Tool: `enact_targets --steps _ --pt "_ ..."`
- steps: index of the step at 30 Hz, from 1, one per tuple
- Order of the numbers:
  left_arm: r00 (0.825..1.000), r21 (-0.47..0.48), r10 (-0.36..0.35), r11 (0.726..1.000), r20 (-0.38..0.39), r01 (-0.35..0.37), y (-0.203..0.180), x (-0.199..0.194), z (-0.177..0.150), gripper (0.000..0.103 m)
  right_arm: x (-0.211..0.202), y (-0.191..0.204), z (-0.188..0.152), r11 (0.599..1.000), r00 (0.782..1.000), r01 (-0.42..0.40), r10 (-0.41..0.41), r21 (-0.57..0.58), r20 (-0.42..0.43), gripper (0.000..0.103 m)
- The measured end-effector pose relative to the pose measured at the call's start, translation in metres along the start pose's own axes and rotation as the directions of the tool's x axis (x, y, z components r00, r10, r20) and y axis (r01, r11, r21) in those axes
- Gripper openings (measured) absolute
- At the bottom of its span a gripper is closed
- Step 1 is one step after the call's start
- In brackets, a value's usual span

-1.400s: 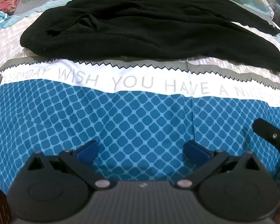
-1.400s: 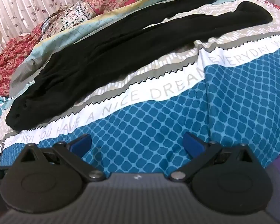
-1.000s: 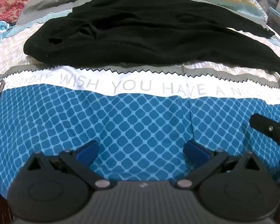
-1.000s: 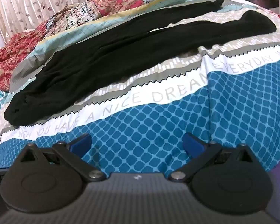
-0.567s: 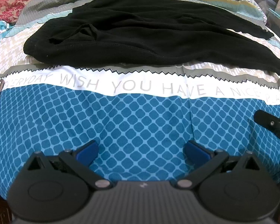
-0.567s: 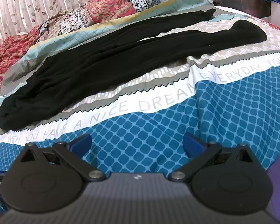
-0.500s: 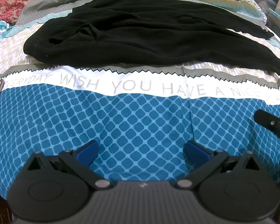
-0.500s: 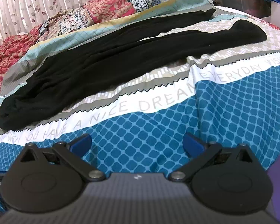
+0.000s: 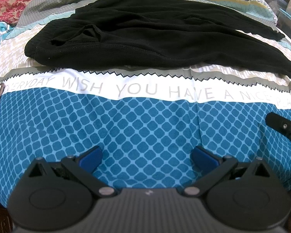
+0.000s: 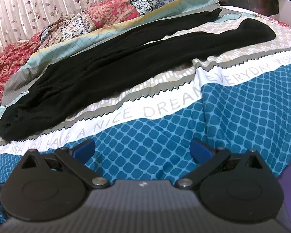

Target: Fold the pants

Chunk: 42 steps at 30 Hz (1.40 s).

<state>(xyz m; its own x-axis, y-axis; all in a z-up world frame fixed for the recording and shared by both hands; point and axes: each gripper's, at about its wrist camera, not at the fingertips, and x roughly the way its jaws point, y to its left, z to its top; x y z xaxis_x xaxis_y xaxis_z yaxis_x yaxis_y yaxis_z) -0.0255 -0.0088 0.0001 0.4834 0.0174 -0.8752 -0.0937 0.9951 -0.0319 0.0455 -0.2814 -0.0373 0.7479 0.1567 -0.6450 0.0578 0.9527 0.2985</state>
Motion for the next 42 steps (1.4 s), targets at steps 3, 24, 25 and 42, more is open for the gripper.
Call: enact_targets --steps 3,24,25,42 --pt "1.0 0.001 -0.001 1.0 0.0 0.001 0.001 0.0 0.0 0.103 0.001 0.002 0.0 1.0 1.0 0.003 -0.003 -0.014 -0.007 0.103" --pt "0.986 -0.283 -0.092 0.951 0.139 0.128 0.105 -0.026 0.071 0.085 -0.004 -0.009 0.017 1.0 0.997 -0.022 0.022 0.009 0.074 0.056" --pt "0.982 -0.319 -0.12 0.934 0.144 0.161 0.115 -0.024 0.079 0.09 -0.004 -0.011 0.02 0.999 0.996 -0.034 0.033 0.019 0.078 0.056" --pt "0.957 -0.677 -0.255 0.681 0.138 0.279 0.182 0.026 0.108 0.011 -0.014 -0.185 0.121 0.907 0.946 0.126 -0.232 0.402 0.228 0.07"
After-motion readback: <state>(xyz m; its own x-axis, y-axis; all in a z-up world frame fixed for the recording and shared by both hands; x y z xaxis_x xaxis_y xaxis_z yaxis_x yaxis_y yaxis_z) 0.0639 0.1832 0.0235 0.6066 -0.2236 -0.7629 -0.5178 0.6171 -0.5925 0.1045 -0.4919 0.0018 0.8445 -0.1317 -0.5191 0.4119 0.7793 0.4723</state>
